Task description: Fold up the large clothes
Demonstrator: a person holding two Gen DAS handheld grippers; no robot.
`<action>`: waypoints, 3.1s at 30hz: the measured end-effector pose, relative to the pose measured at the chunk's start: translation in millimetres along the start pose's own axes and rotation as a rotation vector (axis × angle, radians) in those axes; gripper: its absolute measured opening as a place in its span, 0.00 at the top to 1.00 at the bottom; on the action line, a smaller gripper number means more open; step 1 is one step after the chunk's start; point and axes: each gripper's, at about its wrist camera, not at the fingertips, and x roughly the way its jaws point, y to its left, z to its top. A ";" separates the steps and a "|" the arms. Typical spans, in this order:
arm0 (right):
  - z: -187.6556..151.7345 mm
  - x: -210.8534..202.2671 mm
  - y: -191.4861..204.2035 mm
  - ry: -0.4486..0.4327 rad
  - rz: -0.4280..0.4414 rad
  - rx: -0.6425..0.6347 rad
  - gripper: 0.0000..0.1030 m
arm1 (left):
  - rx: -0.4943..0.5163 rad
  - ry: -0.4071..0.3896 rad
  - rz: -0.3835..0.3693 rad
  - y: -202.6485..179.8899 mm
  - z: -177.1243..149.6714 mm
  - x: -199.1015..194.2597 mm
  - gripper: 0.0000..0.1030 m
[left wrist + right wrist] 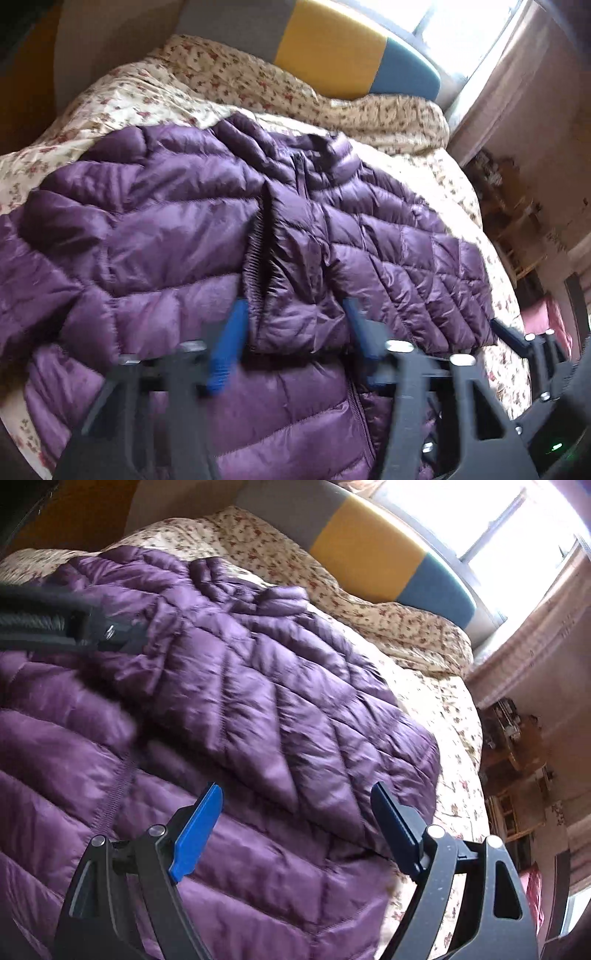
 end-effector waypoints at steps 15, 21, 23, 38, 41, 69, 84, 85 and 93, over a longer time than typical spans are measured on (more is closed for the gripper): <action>-15.0 43.2 -116.3 0.058 0.055 0.557 0.28 | -0.034 -0.079 0.066 38.9 -7.9 -18.0 0.97; 0.9 58.2 -104.2 0.060 0.098 0.509 0.29 | -0.073 -0.116 0.111 55.9 -12.6 -32.5 0.97; 8.9 65.1 -93.7 0.068 0.113 0.473 0.28 | -0.075 -0.125 0.128 60.7 -18.0 -36.9 0.97; 16.5 90.7 -45.6 0.029 0.069 0.395 0.26 | -0.124 -0.252 0.205 55.5 -35.0 -82.3 0.43; 16.0 90.6 -45.9 0.024 0.069 0.396 0.26 | -0.075 -0.265 0.205 37.8 -27.9 -83.5 0.43; 9.1 88.5 -49.9 -0.005 0.082 0.403 0.25 | -0.425 -0.271 0.163 118.2 -92.5 -128.4 0.26; 9.0 88.2 -52.1 -0.010 0.083 0.408 0.24 | -1.133 -0.517 0.293 340.1 -214.7 -276.7 0.34; 8.6 88.3 -52.4 -0.010 0.084 0.410 0.24 | -1.178 -0.525 0.282 352.2 -216.7 -274.8 0.34; 9.4 88.5 -52.4 -0.010 0.079 0.408 0.24 | -1.115 -0.520 0.361 375.5 -193.6 -270.0 0.91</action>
